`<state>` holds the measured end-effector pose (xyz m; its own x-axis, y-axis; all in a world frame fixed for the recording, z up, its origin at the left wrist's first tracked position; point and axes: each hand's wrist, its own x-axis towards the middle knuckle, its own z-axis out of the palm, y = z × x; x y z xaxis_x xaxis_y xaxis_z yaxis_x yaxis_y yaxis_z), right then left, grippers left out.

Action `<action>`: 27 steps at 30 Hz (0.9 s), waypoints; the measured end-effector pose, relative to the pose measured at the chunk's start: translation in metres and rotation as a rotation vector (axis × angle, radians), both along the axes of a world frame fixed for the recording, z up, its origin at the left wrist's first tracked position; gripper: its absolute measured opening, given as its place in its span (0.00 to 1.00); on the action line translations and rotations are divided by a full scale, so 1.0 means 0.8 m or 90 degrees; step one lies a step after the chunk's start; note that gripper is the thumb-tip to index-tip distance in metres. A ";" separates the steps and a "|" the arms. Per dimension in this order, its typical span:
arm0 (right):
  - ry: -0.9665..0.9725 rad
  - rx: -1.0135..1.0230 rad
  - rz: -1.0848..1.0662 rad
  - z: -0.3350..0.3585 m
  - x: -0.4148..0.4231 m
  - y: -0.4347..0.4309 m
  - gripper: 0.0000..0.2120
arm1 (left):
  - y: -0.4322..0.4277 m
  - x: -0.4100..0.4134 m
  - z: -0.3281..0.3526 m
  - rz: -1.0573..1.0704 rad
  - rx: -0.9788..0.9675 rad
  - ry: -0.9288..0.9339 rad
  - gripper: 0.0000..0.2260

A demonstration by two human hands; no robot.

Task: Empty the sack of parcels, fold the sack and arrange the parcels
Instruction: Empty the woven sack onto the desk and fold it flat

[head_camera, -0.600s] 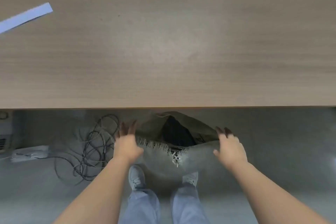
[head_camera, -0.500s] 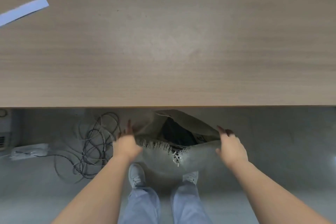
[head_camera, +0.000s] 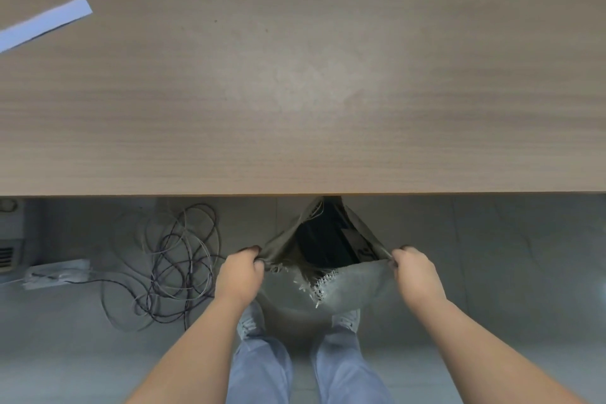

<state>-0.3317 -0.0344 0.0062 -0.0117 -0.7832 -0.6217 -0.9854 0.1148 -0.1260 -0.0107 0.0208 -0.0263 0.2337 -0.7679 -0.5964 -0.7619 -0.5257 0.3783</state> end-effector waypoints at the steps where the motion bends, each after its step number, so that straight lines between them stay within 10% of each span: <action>1: -0.004 -0.009 0.005 0.004 0.000 0.002 0.12 | 0.003 -0.002 0.003 -0.007 -0.004 0.004 0.07; 27: 0.032 -0.206 0.041 0.217 -0.016 0.093 0.05 | 0.060 0.056 0.217 -0.053 -0.177 -0.079 0.05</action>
<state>-0.3447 0.0402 0.1795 0.0208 -0.9400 -0.3406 -0.9952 0.0133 -0.0974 0.0345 0.0685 0.1477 0.2219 -0.9170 -0.3315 -0.8472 -0.3496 0.4000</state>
